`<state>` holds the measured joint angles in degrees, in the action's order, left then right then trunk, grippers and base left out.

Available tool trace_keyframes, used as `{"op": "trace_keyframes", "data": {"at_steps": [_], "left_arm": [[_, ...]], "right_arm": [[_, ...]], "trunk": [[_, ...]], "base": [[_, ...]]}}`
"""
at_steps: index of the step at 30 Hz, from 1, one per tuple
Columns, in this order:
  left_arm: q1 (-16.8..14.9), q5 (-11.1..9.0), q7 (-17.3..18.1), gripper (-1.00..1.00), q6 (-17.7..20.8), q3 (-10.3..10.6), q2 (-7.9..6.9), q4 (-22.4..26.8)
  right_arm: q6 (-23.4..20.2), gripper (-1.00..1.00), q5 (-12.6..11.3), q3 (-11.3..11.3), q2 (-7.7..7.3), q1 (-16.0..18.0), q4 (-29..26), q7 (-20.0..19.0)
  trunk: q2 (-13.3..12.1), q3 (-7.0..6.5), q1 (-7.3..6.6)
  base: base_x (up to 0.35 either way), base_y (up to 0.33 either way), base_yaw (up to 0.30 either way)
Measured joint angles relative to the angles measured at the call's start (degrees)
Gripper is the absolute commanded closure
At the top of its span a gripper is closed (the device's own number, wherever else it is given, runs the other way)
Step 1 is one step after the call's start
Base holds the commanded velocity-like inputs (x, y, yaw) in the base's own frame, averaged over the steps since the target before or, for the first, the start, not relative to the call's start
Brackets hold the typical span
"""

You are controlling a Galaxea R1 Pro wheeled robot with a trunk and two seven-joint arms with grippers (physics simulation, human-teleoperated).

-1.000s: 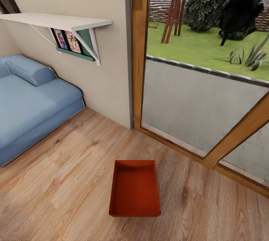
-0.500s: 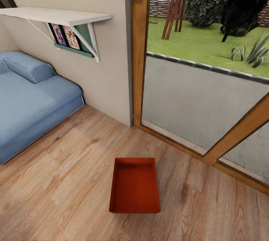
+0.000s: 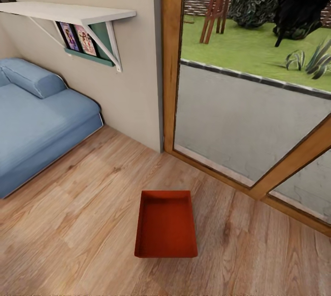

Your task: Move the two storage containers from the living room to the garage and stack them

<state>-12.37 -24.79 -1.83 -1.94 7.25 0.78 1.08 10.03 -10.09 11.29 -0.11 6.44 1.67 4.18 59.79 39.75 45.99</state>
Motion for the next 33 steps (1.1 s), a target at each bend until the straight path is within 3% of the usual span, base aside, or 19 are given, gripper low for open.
{"op": "trace_keyframes", "data": {"at_steps": [33], "left_arm": [[0.0, 0.0, 0.0, -1.0, 0.0, 0.0, 0.0, 0.0]], "right_arm": [[0.0, -1.0, 0.0, 0.0, 0.0, 0.0, 0.0, 0.0]], "trunk": [[0.0, 3.1, 0.0]], "base": [[0.0, 0.0, 0.0]]}}
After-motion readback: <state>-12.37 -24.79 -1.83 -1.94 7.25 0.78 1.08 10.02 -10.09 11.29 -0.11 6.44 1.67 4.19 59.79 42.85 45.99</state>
